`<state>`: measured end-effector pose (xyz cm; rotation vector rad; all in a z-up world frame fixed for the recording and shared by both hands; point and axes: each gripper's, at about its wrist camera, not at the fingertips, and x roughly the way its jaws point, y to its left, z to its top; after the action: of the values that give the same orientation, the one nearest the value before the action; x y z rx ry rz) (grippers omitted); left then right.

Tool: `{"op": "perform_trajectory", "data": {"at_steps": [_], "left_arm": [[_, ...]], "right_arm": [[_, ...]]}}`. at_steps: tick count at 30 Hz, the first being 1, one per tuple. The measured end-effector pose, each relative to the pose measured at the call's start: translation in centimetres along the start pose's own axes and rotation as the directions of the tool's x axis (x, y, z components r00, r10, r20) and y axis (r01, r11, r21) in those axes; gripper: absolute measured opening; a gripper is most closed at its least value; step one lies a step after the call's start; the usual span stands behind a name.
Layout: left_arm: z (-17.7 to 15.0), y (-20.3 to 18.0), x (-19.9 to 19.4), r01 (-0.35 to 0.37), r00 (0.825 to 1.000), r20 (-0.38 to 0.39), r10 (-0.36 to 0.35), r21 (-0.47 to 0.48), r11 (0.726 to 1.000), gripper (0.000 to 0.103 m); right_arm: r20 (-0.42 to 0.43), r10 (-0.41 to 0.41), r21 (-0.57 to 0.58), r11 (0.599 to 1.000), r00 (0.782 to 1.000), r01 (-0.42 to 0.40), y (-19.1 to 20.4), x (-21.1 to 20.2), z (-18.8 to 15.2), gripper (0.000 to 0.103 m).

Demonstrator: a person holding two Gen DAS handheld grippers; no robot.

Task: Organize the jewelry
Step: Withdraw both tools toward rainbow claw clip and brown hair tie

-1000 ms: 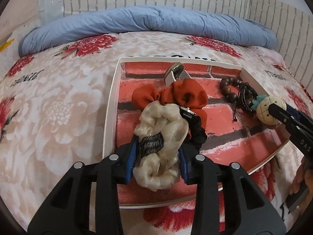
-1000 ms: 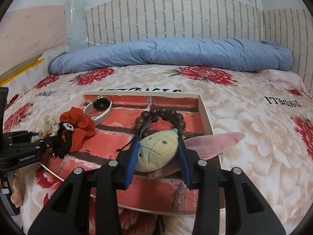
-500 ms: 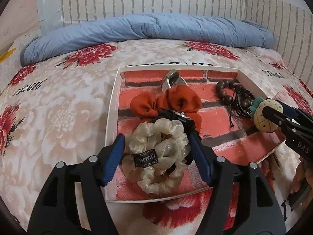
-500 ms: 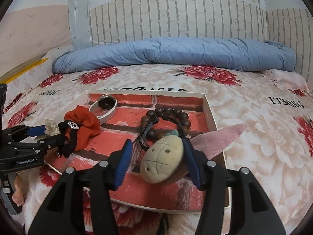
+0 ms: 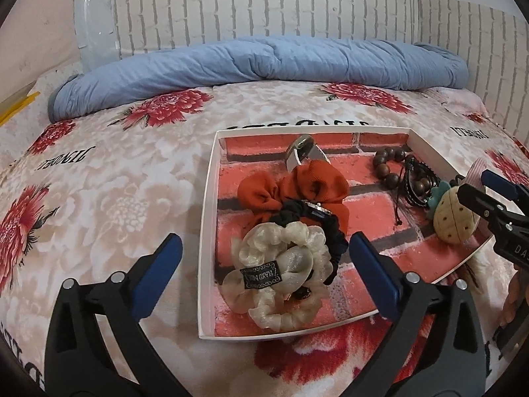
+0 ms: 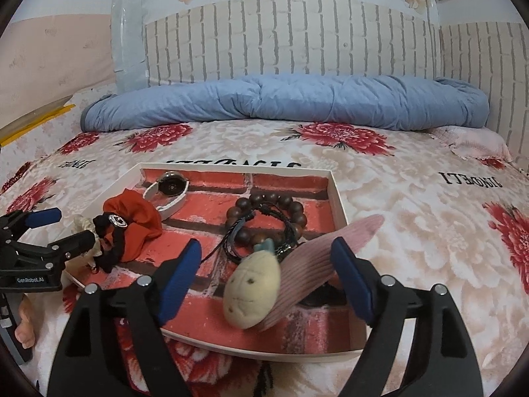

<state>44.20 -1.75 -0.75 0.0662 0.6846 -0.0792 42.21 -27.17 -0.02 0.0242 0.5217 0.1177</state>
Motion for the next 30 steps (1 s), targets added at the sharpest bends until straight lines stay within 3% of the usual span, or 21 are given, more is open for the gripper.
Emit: {"op": "perform_trajectory", "data": {"at_steps": [2,12,20,24,30], "left_arm": [[0.0,0.0,-0.1,-0.006,1.000,0.002,0.006,0.007,1.000,0.098],[0.1,0.1,-1.9,-0.023,0.999,0.041,0.022,0.022,0.999,0.098],[0.1,0.5,-6.1,-0.021,0.998,0.058,0.021,0.000,1.000,0.098],[-1.1,0.3,-8.5,-0.062,0.997,0.057,0.060,0.028,0.998,0.098],[-4.2,1.0,-12.2,-0.051,0.998,0.022,0.051,0.004,0.999,0.098]], "right_arm": [[0.007,-0.010,-0.002,1.000,1.000,0.010,0.0,-0.2,0.0,0.089],[0.032,-0.022,0.000,1.000,0.999,0.022,-0.5,-1.6,0.6,0.089],[0.023,-0.024,-0.009,1.000,0.999,0.024,-0.9,-6.3,1.6,0.089],[-0.008,-0.024,0.000,1.000,1.000,0.024,-1.1,-8.5,0.5,0.089],[-0.051,-0.034,0.004,0.999,0.998,0.034,-0.8,-12.6,-2.8,0.089]]}}
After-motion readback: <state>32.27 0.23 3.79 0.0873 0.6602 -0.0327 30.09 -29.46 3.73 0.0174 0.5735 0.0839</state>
